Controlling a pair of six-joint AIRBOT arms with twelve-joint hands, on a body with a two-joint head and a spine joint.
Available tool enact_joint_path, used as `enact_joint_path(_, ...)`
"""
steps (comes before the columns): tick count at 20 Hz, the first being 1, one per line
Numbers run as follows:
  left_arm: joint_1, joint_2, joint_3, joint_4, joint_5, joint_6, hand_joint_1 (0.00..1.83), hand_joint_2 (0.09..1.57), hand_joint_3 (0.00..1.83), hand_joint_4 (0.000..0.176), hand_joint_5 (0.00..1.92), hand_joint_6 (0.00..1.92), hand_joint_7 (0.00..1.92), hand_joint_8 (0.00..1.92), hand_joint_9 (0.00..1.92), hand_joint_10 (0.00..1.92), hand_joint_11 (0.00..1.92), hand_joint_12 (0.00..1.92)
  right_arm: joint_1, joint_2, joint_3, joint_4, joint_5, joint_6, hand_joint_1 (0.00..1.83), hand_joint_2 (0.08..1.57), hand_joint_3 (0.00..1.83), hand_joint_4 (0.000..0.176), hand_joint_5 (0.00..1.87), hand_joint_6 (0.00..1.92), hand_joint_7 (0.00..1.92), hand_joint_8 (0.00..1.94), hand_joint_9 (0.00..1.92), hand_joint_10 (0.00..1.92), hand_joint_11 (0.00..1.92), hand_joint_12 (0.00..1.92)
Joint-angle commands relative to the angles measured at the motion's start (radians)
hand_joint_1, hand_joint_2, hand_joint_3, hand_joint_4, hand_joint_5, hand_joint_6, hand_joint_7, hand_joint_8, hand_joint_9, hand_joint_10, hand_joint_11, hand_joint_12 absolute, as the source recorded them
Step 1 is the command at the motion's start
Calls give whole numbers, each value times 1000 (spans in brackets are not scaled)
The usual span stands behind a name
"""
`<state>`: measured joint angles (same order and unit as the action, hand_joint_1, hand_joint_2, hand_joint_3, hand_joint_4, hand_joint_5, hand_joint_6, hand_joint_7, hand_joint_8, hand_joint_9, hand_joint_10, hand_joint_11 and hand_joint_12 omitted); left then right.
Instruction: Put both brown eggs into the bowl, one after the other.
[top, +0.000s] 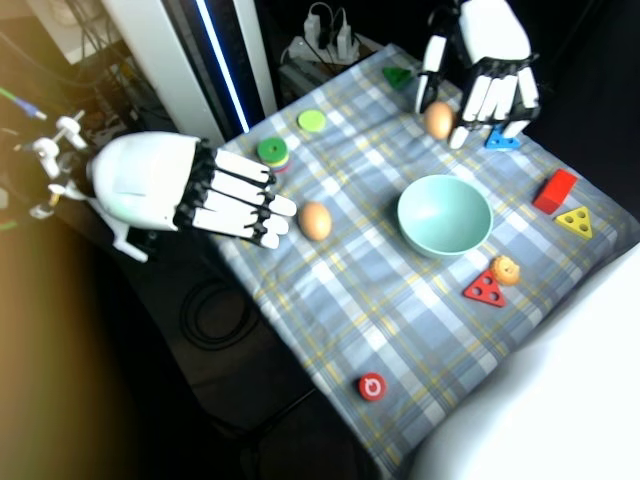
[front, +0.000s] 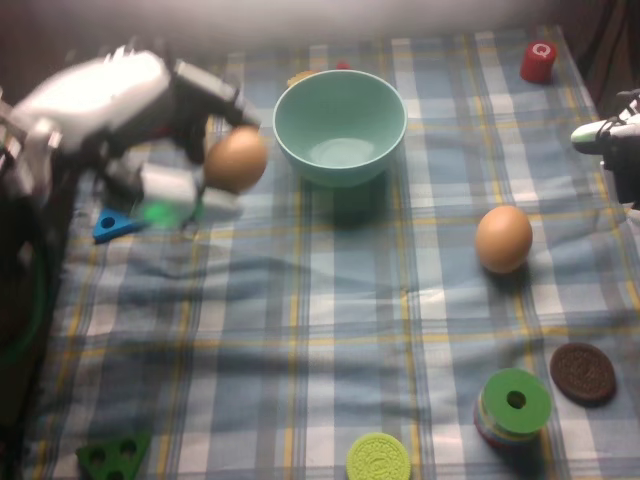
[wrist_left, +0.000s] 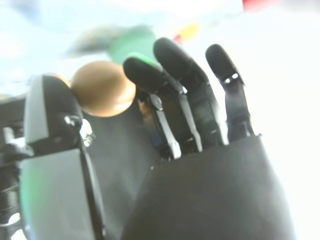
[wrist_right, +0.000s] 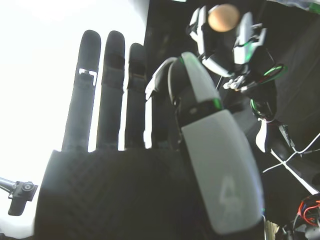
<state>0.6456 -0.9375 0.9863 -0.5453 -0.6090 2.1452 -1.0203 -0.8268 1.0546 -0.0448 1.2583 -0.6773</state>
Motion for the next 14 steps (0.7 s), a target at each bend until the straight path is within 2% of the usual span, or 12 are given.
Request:
enact_joint_path(1,-42,-24,24,28,-77,-7,1055,1053,0,176,1104,761,897,1180,690,1078,119,927,6,4,7,27,118,4,979,1346,0,0,578,1569,719,2,788,11,491,758)
enact_joint_path(3,-141,-98,103,41,16,-7,1080,1014,1,176,1199,599,969,763,652,788,28,1033,6,1,11,27,118,4,971,1349,0,0,574,1577,713,0,779,4,472,773)
enact_joint_path(4,-161,-126,131,39,42,-7,1127,994,0,73,1260,494,1005,438,644,588,5,1044,6,-2,12,27,118,4,969,1349,0,0,573,1577,719,3,785,6,473,777)
enact_joint_path(5,-176,-151,161,32,72,-6,1161,993,0,0,1269,476,1001,173,623,357,22,984,9,-7,16,25,118,4,973,1348,0,0,576,1573,724,1,798,7,470,817)
enact_joint_path(6,-182,-163,177,26,86,-6,1178,996,0,0,1261,486,1071,148,696,335,47,1028,11,-10,18,24,118,4,959,1349,0,0,574,1577,725,1,805,8,471,835)
enact_joint_path(7,-187,-177,197,13,105,-6,1340,994,12,0,1063,180,1174,537,732,320,40,1062,13,-13,19,23,118,4,939,1353,1,0,569,1587,729,2,810,7,476,837)
enact_joint_path(8,-191,-191,214,1,120,-6,1223,994,0,0,1248,366,1044,282,737,241,37,1013,14,-14,20,22,118,4,948,1354,0,0,568,1588,721,0,789,2,457,829)
enact_joint_path(9,-193,-200,224,-4,128,-6,1162,1013,0,0,1210,551,1025,121,730,145,37,1012,14,-14,19,21,118,4,956,1356,1,0,565,1591,708,0,785,1,450,825)
enact_joint_path(10,-194,-206,230,-8,132,-6,1121,1026,1,62,1166,656,1035,59,747,96,10,1063,14,-14,19,21,118,4,971,1354,0,0,567,1586,714,2,792,3,461,833)
enact_joint_path(11,-194,-210,233,-9,135,-6,1144,963,0,95,965,283,1027,27,770,75,18,1137,14,-14,20,21,118,4,980,1355,0,0,563,1589,709,1,788,1,452,836)
enact_joint_path(12,-194,-212,234,-9,137,-6,1063,989,1,115,889,96,1007,9,778,57,17,1167,14,-14,20,21,118,4,982,1354,0,0,565,1587,718,5,785,0,449,836)
enact_joint_path(14,-198,-218,239,-9,143,-5,913,1044,11,124,733,6,885,0,747,34,3,1194,14,-14,20,21,118,4,995,1348,0,0,574,1572,724,2,779,1,440,855)
